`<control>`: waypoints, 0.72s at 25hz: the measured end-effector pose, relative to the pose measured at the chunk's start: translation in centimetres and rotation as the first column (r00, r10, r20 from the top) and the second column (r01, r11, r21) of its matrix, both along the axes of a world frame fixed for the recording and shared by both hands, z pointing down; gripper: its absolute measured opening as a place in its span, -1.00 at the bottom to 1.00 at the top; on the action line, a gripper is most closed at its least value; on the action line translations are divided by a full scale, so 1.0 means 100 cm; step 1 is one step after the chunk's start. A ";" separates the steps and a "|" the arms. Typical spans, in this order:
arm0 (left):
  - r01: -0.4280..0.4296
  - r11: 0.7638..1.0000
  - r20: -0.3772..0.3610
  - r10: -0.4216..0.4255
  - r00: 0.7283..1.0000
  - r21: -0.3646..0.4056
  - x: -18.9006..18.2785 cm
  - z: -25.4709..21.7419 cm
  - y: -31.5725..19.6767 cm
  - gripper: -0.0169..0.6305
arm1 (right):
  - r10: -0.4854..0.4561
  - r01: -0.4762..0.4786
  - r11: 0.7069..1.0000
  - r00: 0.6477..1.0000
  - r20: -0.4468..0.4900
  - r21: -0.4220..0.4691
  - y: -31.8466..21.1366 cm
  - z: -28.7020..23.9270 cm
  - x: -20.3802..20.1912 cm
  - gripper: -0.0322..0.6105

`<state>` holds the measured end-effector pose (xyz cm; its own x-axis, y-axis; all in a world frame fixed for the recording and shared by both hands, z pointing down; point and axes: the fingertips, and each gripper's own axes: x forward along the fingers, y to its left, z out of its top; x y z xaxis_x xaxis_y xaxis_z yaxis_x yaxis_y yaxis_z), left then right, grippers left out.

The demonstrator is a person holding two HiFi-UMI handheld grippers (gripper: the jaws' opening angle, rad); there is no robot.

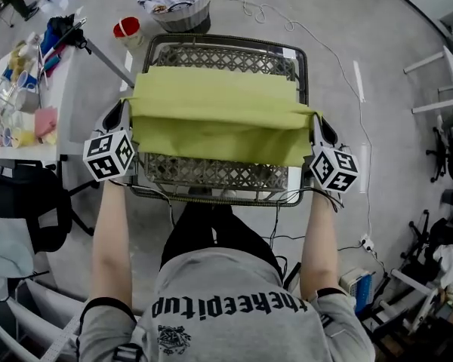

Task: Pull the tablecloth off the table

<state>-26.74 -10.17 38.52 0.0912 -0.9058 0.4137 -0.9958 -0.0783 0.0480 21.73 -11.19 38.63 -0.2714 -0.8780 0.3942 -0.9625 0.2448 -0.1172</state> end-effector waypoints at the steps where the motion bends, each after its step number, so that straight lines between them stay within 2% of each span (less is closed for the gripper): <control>1: -0.009 1.000 -0.003 0.009 1.000 0.002 0.000 0.001 -0.007 -0.85 | 0.012 -0.012 1.000 1.000 0.000 -0.002 -0.004 0.001 0.000 -0.81; 6: -0.070 0.998 -0.023 0.070 0.997 0.010 -0.002 0.009 -0.043 -0.86 | 0.073 -0.073 0.997 0.997 -0.012 -0.021 -0.024 0.009 -0.001 -0.81; 10: -0.096 0.995 0.009 0.096 0.995 0.005 0.000 0.016 -0.068 -0.86 | 0.095 -0.095 0.995 0.995 -0.007 -0.033 -0.040 0.014 -0.002 -0.82; 13: -0.109 0.994 -0.005 0.109 0.994 0.006 0.000 0.022 -0.085 -0.86 | 0.106 -0.106 0.994 0.994 -0.015 -0.039 -0.050 0.017 -0.004 -0.82; 18: -0.126 0.991 -0.013 0.125 0.992 -0.038 -0.003 0.045 -0.102 -0.86 | 0.123 -0.124 0.990 0.992 -0.013 -0.065 -0.063 0.030 -0.006 -0.82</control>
<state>-27.04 -20.35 43.02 0.2080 -0.8700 0.4470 -0.9775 -0.2007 0.0644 21.12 -17.51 41.67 -0.1586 -0.8765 0.4545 -0.9859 0.1162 -0.1201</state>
